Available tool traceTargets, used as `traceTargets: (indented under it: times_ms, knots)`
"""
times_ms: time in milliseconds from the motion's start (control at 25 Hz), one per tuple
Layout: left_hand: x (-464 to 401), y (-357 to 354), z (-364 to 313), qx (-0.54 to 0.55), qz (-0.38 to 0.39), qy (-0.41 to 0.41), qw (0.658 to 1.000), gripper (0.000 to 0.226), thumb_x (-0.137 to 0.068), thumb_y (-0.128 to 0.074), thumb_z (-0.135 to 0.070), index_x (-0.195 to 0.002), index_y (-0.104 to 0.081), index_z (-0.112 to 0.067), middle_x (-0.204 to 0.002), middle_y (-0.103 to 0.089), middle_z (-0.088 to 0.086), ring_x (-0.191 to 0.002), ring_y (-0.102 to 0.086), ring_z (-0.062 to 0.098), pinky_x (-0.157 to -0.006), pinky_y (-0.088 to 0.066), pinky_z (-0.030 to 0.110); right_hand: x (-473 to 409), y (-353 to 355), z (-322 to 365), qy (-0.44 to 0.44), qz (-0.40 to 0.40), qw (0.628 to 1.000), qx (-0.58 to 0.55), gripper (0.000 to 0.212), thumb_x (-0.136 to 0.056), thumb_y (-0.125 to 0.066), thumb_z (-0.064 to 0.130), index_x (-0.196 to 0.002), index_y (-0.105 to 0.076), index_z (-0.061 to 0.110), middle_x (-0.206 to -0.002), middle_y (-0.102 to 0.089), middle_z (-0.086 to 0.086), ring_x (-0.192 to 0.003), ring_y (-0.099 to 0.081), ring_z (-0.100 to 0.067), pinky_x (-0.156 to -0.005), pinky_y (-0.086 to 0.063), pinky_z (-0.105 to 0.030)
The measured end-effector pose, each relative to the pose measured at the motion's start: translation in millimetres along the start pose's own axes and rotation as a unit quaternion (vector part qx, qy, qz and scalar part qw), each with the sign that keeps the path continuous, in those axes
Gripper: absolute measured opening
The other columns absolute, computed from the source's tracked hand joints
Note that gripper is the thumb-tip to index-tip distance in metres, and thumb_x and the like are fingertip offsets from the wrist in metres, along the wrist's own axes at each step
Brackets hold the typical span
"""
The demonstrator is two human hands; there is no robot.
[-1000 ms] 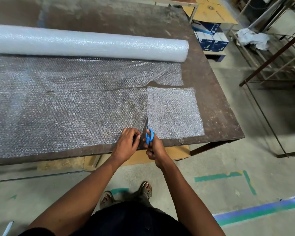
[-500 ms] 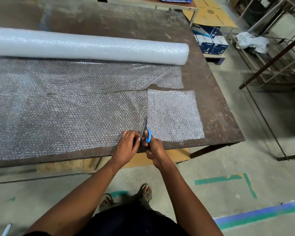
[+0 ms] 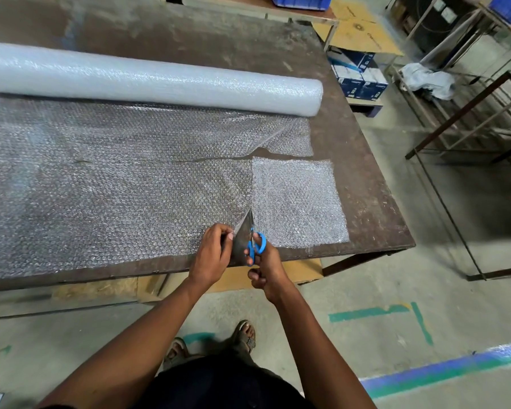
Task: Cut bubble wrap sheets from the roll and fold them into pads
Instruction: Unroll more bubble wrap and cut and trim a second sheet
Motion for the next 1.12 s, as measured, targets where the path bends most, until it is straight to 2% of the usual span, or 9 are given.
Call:
traceTargets:
  times_ms: [160, 280, 520, 720, 840, 960, 1120]
  knots:
    - [1.2, 1.9, 4.9, 0.021, -0.002, 0.023, 1.0, 0.003, -0.109, -0.052, -0.021, -0.111, -0.054, -0.019, -0.106, -0.058, -0.004, -0.1, -0.056, 0.014, -0.087, -0.044, 0.031, -1.9, -0.9, 7.2, -0.007, 0.01, 1.0, -0.007, 0.054, -0.095, -0.052, 0.072, -0.079, -0.06, 0.02, -0.063, -0.048, 0.004, -0.04, -0.022, -0.009, -0.041, -0.007, -0.019]
    - [0.3, 1.1, 3.7, 0.028, -0.004, 0.014, 0.999, 0.003, -0.109, -0.052, -0.02, -0.111, -0.053, -0.02, -0.106, -0.058, -0.003, -0.1, -0.056, 0.016, -0.087, -0.045, 0.033, -5.9, -3.1, 14.4, -0.02, 0.024, 0.999, -0.016, 0.055, -0.095, -0.05, 0.073, -0.077, -0.061, 0.022, -0.063, -0.048, 0.006, -0.039, -0.024, -0.009, -0.045, -0.007, -0.021]
    - [1.6, 3.5, -3.0, 0.011, -0.012, -0.008, 1.0, 0.008, -0.108, -0.049, -0.023, -0.11, -0.054, -0.017, -0.105, -0.056, -0.004, -0.099, -0.054, 0.015, -0.087, -0.041, 0.028, -14.7, -3.4, 17.1, -0.035, 0.036, 0.999, -0.014, 0.054, -0.094, -0.05, 0.073, -0.079, -0.062, 0.023, -0.065, -0.048, 0.008, -0.039, -0.026, -0.009, -0.053, -0.004, -0.026]
    - [3.1, -0.8, 0.0, -0.023, 0.001, -0.017, 1.0, 0.016, -0.108, -0.046, -0.028, -0.11, -0.055, -0.014, -0.107, -0.057, -0.001, -0.102, -0.051, 0.015, -0.089, -0.041, 0.029, -25.2, -3.3, 22.9, -0.028, 0.05, 0.998, -0.007, 0.054, -0.094, -0.052, 0.073, -0.084, -0.063, 0.021, -0.068, -0.05, 0.007, -0.041, -0.027, -0.009, -0.046, -0.008, -0.023]
    - [2.7, -1.9, -1.6, -0.033, 0.005, -0.023, 0.999, 0.012, -0.108, -0.048, -0.024, -0.109, -0.054, -0.014, -0.106, -0.057, -0.001, -0.1, -0.047, 0.012, -0.087, -0.04, 0.028, -33.2, -2.4, 29.3, -0.013, 0.044, 0.999, 0.011, 0.054, -0.096, -0.052, 0.072, -0.084, -0.064, 0.021, -0.066, -0.051, 0.006, -0.04, -0.028, -0.008, -0.041, -0.011, -0.021]
    - [3.0, -1.9, -3.8, -0.046, 0.007, -0.033, 0.998, 0.011, -0.108, -0.048, -0.026, -0.109, -0.054, -0.016, -0.105, -0.056, -0.002, -0.098, -0.047, 0.012, -0.085, -0.036, 0.025, -38.0, -3.5, 33.8, -0.001, 0.05, 0.999, 0.018, 0.053, -0.098, -0.052, 0.07, -0.086, -0.065, 0.02, -0.067, -0.052, 0.006, -0.041, -0.029, -0.008, -0.043, -0.011, -0.023]
    - [2.4, -6.1, -3.4, -0.057, 0.017, -0.036, 0.998, 0.019, -0.107, -0.044, -0.032, -0.108, -0.054, -0.016, -0.104, -0.057, -0.001, -0.098, -0.049, 0.015, -0.085, -0.039, 0.029, -45.5, -1.9, 36.6, 0.018, 0.055, 0.998, 0.017, 0.051, -0.099, -0.055, 0.07, -0.093, -0.065, 0.02, -0.07, -0.054, 0.006, -0.042, -0.03, -0.008, -0.04, -0.012, -0.022]
Point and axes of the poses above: each hand's wrist, its own x-axis away from the middle knuckle, its own y-axis out of the back of the hand, z = x × y, the point moved 10 cm from there along -x, towards the middle knuckle
